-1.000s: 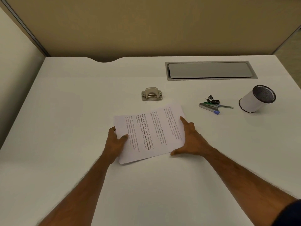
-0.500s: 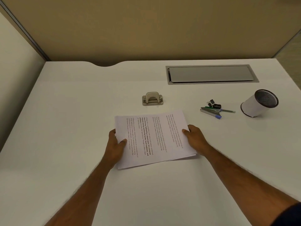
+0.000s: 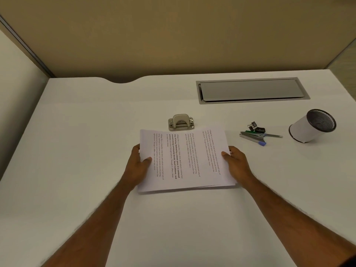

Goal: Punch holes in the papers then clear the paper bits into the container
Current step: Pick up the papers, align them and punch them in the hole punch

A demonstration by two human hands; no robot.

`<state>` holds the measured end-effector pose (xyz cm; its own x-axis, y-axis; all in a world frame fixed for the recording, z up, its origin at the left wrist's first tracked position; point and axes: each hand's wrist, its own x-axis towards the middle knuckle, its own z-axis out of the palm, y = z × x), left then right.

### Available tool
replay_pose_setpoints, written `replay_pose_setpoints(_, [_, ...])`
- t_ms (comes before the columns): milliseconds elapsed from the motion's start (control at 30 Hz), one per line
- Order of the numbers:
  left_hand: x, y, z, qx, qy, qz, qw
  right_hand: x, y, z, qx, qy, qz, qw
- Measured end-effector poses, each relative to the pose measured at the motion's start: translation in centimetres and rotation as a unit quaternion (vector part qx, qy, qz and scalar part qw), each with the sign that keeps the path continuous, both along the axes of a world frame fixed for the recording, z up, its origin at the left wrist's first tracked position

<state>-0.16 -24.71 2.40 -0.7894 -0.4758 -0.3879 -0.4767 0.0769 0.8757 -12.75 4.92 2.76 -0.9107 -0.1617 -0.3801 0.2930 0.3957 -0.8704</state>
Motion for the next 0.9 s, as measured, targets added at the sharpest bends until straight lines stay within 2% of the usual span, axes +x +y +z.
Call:
replay_pose_setpoints(233, [-1.6, -0.5, 0.0, 0.008, -0.003, -0.013, 1.000, -0.7, 0.0, -0.3, -0.019, -0.011, -0.021, 1.000])
replay_pose_setpoints(900, [-2.7, -1.3, -0.7, 0.024, -0.017, -0.002, 1.000, -2.5, -1.4, 0.2, 0.026, -0.028, -0.034, 0.999])
